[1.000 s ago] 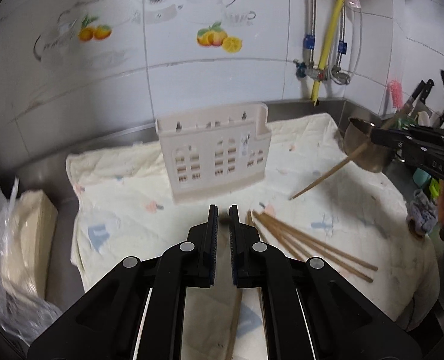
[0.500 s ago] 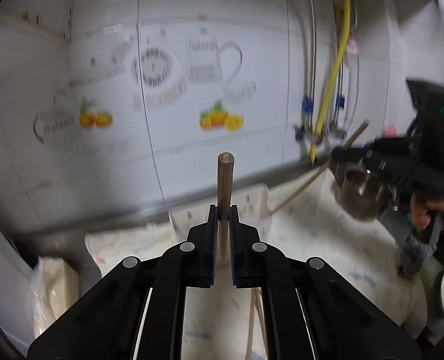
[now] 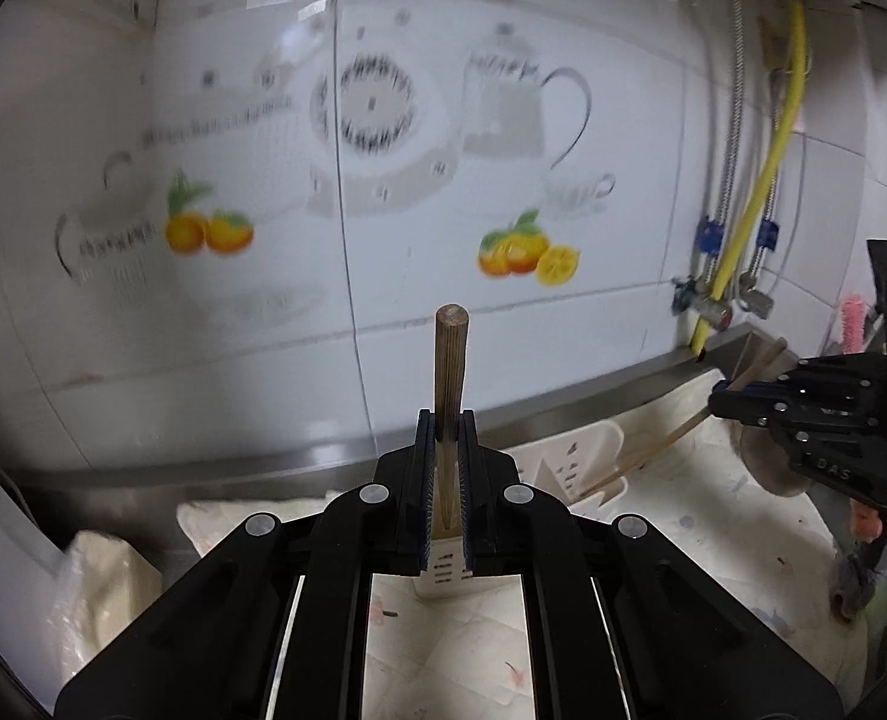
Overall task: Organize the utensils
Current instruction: 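Lift the left gripper's chopstick into the white holder while the right gripper inserts its chopstick, then open both grippers to release the chopsticks upright in the holder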
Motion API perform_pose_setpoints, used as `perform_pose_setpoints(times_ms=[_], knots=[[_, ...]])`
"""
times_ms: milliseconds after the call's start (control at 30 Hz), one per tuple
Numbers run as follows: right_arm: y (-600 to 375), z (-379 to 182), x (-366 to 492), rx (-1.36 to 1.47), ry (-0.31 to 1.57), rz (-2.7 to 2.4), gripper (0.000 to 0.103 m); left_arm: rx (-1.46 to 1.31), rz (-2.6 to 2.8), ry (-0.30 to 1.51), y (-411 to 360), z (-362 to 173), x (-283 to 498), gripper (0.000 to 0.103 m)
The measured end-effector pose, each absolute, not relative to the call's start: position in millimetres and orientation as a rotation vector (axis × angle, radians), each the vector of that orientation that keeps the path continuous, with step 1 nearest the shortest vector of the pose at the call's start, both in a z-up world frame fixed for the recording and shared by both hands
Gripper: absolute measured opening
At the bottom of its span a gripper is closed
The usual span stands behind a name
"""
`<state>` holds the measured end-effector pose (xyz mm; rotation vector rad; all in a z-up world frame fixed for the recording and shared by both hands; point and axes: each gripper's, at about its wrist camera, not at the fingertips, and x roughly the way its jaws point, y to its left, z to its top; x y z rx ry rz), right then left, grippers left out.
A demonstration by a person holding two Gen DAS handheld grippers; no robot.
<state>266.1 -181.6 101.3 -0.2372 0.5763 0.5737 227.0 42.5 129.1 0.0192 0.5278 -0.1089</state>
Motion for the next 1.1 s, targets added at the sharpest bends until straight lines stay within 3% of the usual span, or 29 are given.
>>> perform_pose_setpoints(times_ms=[267,567,700,733,867,1100], knots=[[-178.1,81.3,277.8,-0.227,0.617,0.574,0.007,0.005,-0.093,0.606,48.0,98.9,242.7,0.006],[-186.0,91.6,267.7,-0.218,0.577,0.561,0.011,0.009,-0.083,0.602,46.7,103.7,236.9,0.008],[-196.3,103.3,248.1,-0.209,0.530,0.554,0.019,0.001,-0.081,0.568,47.0,115.3,220.1,0.010],[-198.8,105.2,242.3,-0.207,0.520,0.557,0.019,0.002,-0.082,0.559,46.6,117.5,214.5,0.011],[-206.6,104.8,217.4,-0.200,0.490,0.567,0.026,0.006,-0.083,0.519,42.1,121.0,186.3,0.034],[-216.7,73.3,167.6,-0.201,0.497,0.592,0.028,-0.001,-0.100,0.519,33.8,98.1,137.7,0.041]])
